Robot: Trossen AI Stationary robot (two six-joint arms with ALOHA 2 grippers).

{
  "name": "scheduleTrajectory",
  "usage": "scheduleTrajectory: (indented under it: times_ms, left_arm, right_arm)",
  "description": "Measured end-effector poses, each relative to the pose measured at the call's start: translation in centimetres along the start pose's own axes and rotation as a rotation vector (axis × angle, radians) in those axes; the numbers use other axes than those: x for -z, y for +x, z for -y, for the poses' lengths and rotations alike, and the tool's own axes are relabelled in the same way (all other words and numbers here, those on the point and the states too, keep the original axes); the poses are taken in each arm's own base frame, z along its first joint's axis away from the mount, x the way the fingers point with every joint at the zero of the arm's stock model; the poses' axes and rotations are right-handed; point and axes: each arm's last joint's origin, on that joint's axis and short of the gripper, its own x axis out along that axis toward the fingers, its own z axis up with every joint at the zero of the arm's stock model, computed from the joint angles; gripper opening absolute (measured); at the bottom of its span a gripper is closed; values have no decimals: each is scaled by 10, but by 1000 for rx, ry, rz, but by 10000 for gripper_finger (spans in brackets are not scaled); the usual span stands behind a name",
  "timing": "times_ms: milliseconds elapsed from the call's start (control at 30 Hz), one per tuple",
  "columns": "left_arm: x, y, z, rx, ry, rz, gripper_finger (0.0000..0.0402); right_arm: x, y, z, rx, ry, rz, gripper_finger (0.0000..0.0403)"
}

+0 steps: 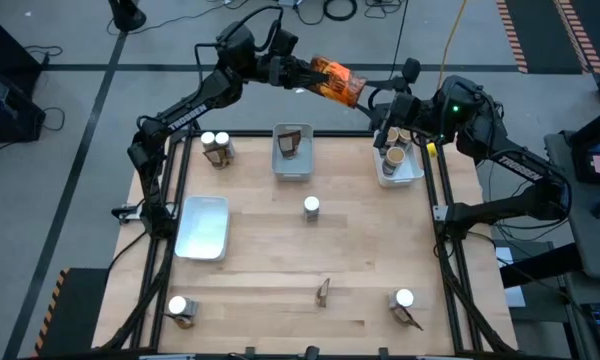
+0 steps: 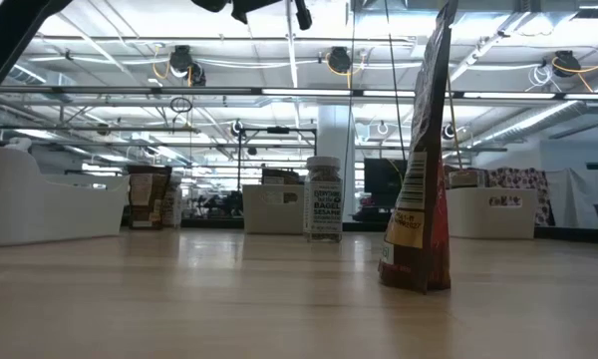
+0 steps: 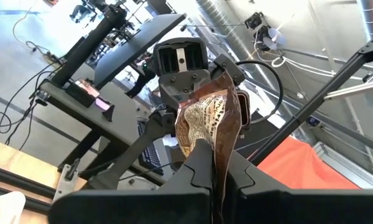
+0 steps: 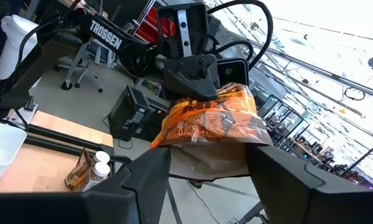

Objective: Sort spices by type
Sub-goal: Adjust the orange spice pack

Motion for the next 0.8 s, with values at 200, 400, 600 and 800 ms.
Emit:
scheduleTrajectory:
  times_ms: [200, 400, 600, 800]
  left_arm:
    - [0, 0, 0, 3, 3, -4, 1]
    - [-1, -2, -1, 3, 8, -8, 1]
    - [-10, -17, -7, -24, 35, 15, 1]
    - [-18, -33, -11, -30, 43, 5, 1]
  right_arm:
    - [0, 0, 0, 0, 0, 0, 220]
    - [2, 0, -1, -10, 77, -21, 222]
    - [10, -7, -7, -74, 180, -128, 211]
    - [20, -10, -14, -127, 254, -252, 196]
